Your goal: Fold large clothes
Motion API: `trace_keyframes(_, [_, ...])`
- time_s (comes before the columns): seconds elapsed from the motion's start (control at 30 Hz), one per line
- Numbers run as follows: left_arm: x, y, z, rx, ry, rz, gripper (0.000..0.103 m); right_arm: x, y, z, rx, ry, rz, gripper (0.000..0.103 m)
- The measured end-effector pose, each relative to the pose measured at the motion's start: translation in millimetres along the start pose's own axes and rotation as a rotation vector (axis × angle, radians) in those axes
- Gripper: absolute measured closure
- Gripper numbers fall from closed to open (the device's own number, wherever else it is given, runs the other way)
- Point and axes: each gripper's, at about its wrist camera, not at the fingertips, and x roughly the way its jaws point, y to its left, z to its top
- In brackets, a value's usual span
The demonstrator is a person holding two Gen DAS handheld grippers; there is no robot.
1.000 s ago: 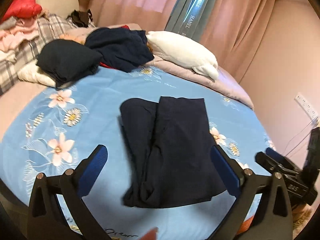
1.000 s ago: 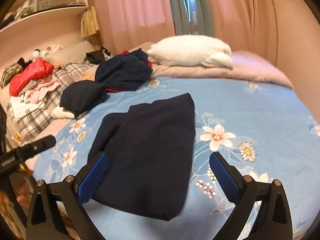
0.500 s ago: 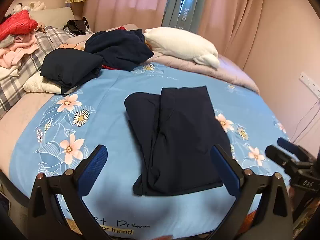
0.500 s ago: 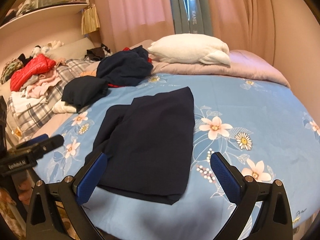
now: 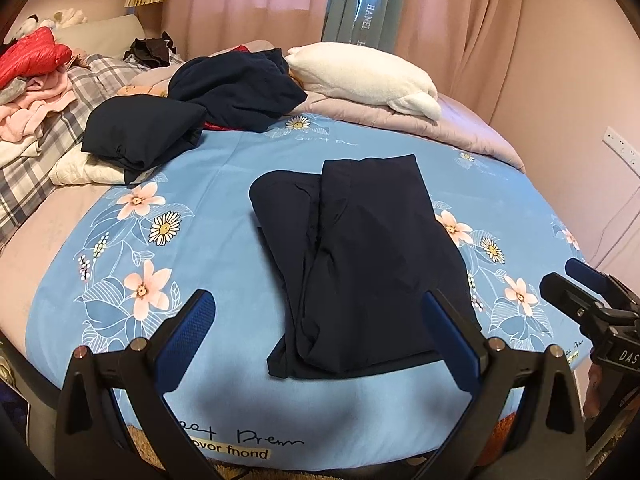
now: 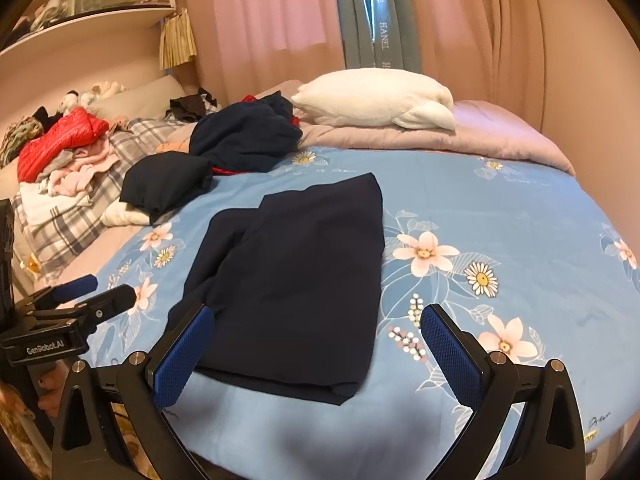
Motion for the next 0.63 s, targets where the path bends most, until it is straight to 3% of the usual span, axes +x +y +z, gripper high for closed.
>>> trace_keyframes(0.63, [-2.0,6.6,-3.2,-0.027,0.001,0.04,0.0,3.7,3.6,-3.4,-0.006,0.017,0.008,0.001])
